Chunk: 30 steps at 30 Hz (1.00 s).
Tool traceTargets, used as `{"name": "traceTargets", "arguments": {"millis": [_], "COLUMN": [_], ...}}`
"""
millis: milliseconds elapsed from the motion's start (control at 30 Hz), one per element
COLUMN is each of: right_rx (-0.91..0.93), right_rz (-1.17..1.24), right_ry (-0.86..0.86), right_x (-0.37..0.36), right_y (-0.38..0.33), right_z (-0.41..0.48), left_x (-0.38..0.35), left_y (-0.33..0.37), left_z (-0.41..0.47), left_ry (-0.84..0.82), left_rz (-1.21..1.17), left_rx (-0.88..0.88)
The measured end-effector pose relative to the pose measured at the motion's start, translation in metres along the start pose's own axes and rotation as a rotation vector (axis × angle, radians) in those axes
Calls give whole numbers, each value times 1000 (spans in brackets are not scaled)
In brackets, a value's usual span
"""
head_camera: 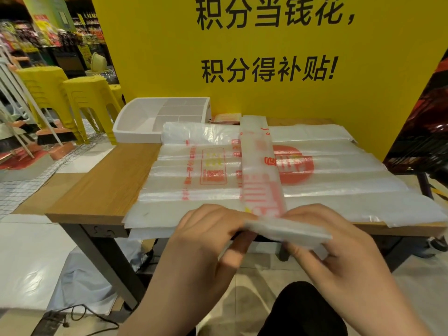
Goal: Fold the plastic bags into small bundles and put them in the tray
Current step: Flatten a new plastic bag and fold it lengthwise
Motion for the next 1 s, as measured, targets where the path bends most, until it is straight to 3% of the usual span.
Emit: {"name": "traceTargets", "arguments": {"millis": [100, 233, 467, 633, 733, 1000], "right_rx": [-40, -54, -189, -312, -346, -395], "right_rz": [-1, 41, 48, 127, 47, -128], "right_ry": [50, 61, -2, 81, 111, 63], "right_x": [-1, -4, -6, -7, -9, -18], "right_y": [0, 1, 3, 1, 1, -3], "right_z": [1, 3, 9, 19, 24, 37], "left_x": [-4, -7, -7, -13, -18, -22], "left_y": [-3, -2, 3, 7, 11, 16], "left_z": [0, 5, 10, 13, 12, 24], "left_ry": [27, 45, 52, 146, 175, 172], "left_rz": [-60, -59, -47, -147, -156, 89], "left_rx": [89, 52, 126, 244, 274, 232]}}
Point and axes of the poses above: each hand's wrist, its own z-axis towards the middle knuckle, its own x-axis out of the back of the hand, y = z × x, the point moved 2 cm from there along z, towards the middle knuckle, and after that the axes turned 14 degrees about x, right-handed, at the moved point
